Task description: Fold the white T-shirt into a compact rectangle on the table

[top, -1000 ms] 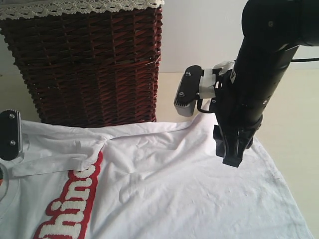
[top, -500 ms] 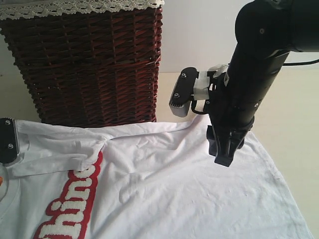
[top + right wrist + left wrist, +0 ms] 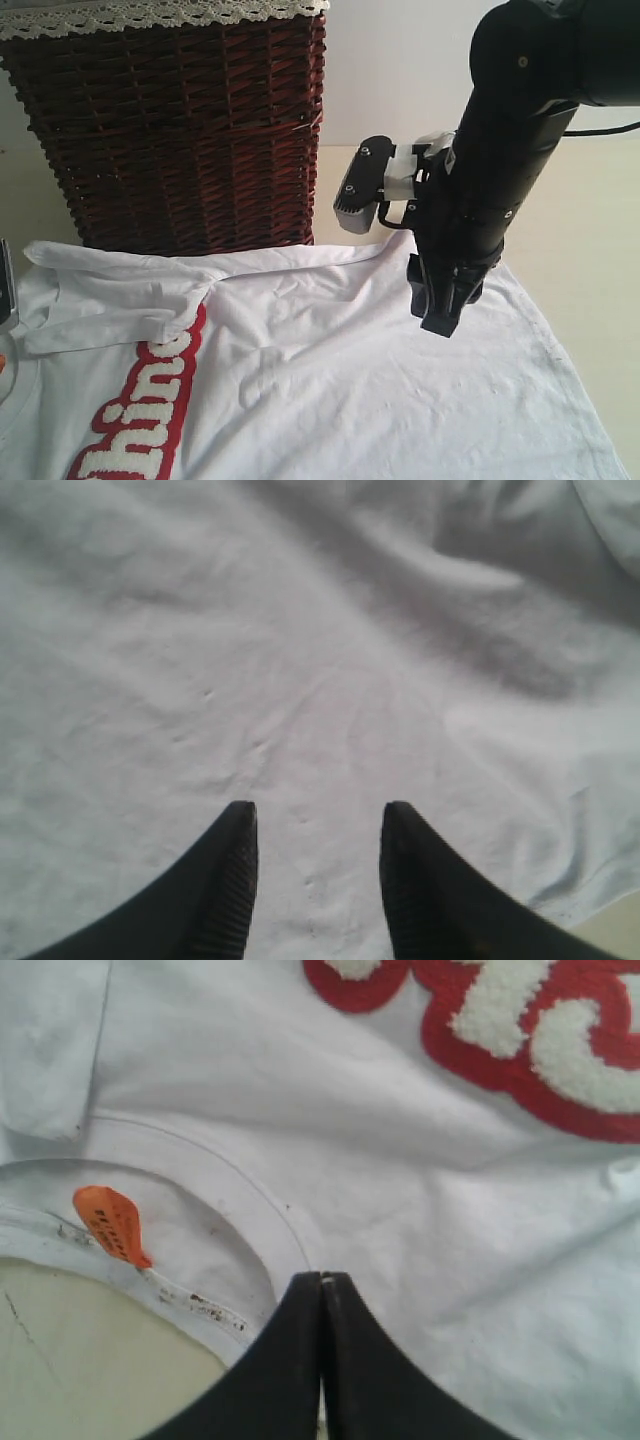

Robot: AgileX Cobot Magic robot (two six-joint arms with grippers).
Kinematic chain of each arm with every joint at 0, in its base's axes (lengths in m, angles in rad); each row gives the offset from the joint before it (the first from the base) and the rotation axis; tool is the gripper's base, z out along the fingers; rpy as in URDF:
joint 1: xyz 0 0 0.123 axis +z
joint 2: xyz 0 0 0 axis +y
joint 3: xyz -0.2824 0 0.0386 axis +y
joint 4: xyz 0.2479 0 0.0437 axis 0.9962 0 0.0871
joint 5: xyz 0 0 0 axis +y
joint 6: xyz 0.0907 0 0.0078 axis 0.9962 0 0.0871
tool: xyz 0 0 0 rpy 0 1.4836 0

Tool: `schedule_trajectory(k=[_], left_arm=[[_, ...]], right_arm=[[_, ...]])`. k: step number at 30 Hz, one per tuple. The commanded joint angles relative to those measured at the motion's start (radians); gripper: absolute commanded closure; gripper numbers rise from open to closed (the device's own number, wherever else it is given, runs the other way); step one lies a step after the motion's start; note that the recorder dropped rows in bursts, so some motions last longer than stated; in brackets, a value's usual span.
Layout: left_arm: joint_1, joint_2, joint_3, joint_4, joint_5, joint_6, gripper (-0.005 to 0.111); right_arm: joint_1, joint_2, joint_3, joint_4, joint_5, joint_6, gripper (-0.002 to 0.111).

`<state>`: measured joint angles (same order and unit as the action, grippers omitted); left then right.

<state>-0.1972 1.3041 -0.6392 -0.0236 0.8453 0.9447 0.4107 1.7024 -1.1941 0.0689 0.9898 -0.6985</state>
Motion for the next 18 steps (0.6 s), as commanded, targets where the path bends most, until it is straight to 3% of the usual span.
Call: schedule_trajectory(k=[1, 5, 10, 13, 18], left_arm=[[0.003, -0.008, -0.004, -0.037, 0.001, -0.007, 0.107], [0.003, 0.013, -0.007, -0.024, 0.136, 0.218, 0.107], [0.064, 0.265, -0.179, 0.024, 0.227, 0.288, 0.107], [0.068, 0.346, -0.23, 0.024, 0.215, 0.388, 0.107], [0.068, 0.381, -0.247, 0.036, 0.096, 0.347, 0.102]], right_arm=[[-0.003, 0.001, 0.002, 0.029, 0.002, -0.004, 0.068], [-0.003, 0.001, 0.002, 0.029, 0.004, -0.004, 0.068], [-0.003, 0.001, 0.002, 0.035, 0.006, -0.008, 0.068], [-0.003, 0.018, 0.002, -0.005, -0.018, -0.019, 0.068], [-0.003, 0.074, 0.002, -0.009, -0.042, -0.033, 0.068]])
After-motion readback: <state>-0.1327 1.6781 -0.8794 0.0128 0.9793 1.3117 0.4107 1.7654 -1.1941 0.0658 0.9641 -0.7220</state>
